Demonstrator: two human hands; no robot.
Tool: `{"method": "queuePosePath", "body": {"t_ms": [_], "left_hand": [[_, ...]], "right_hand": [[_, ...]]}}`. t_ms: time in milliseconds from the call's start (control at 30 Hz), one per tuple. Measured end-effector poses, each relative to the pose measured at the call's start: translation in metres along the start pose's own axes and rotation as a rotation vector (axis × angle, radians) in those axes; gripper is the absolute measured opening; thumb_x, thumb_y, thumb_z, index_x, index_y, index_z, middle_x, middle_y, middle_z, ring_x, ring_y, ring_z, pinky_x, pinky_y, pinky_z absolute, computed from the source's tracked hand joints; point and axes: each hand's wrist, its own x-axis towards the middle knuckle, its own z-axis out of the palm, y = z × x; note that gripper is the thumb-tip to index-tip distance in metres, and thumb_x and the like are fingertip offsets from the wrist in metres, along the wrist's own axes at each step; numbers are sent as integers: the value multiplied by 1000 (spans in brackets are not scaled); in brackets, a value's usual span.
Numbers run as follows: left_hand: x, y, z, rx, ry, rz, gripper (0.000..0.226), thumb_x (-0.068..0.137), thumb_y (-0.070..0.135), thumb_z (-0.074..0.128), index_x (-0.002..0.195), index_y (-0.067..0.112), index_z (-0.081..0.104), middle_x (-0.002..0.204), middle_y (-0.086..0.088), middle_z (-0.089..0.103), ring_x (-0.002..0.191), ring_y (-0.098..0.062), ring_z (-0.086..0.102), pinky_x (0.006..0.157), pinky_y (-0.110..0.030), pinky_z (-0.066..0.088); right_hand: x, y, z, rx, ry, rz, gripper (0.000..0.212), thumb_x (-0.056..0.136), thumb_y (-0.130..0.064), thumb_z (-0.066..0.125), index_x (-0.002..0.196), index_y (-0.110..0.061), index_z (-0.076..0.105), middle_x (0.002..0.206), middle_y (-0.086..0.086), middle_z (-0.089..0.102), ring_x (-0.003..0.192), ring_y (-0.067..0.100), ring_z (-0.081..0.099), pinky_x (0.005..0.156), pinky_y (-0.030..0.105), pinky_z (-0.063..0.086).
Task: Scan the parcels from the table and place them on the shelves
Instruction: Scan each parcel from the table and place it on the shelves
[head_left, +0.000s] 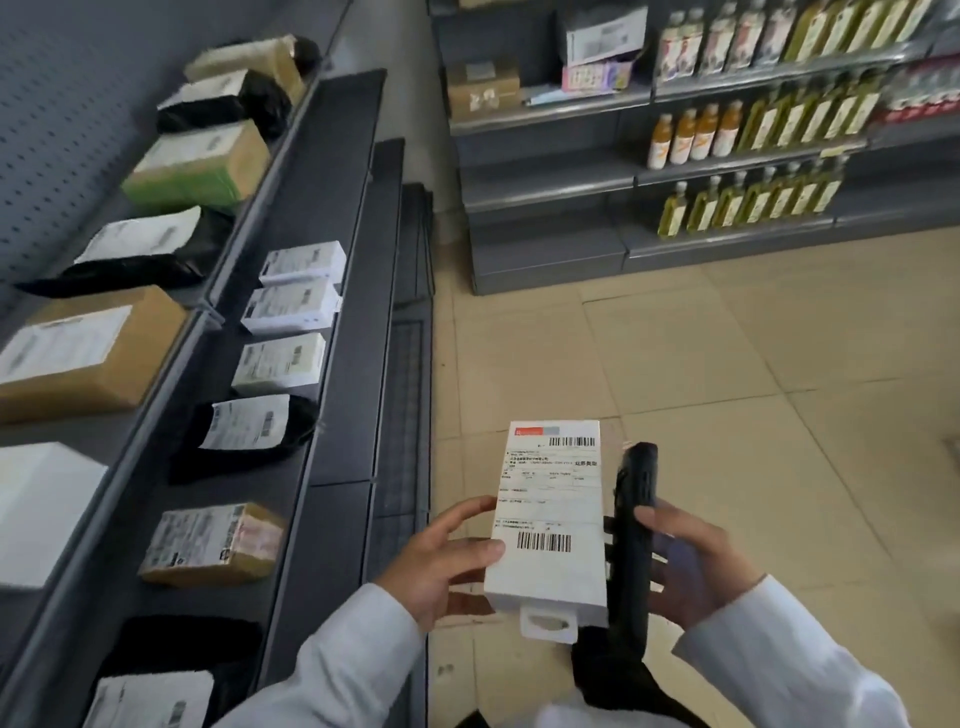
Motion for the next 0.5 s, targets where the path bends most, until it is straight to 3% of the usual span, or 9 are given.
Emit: {"method": "queuePosePath", "body": {"t_ms": [67,167,300,367,500], "left_hand": [[19,26,0,-17,42,-1,77,61,23,86,132,29,55,117,-17,71,106,-38,68,79,-49,56],[46,64,-1,-57,178,33,70,71,14,84,132,27,53,113,-12,73,102,-35,70,73,-47,58],[84,100,-2,-118,357,93,54,86,4,68,132,28,53,104,-5,76,96,-29,73,80,-54,59],[104,115,-5,-143,424,103,54,88,3,67,133,29,52,101,-1,77,95,-26,73,83,-57,57],[154,148,-19,-222,458,122,58,88,0,67,133,32,50,99,0,77,95,-27,73,82,-59,56]], "right_hand": [[31,-32,-2,-5,-24,14,106,21,-33,95,123,-19,70,108,12,74,80,27,73,62,40,59],[73,-81,-1,-27,-69,32,115,16,-36,97,125,-21,67,118,14,73,100,35,72,72,45,58],[128,-132,6,-115,-116,52,122,11,-39,98,127,-22,63,117,14,73,107,39,69,85,53,57],[154,-151,13,-161,-138,61,117,13,-36,98,125,-23,65,113,13,75,103,37,71,86,53,57],[208,-187,28,-243,-165,54,89,35,-28,86,123,-23,68,107,11,76,97,27,72,80,49,57]]}}
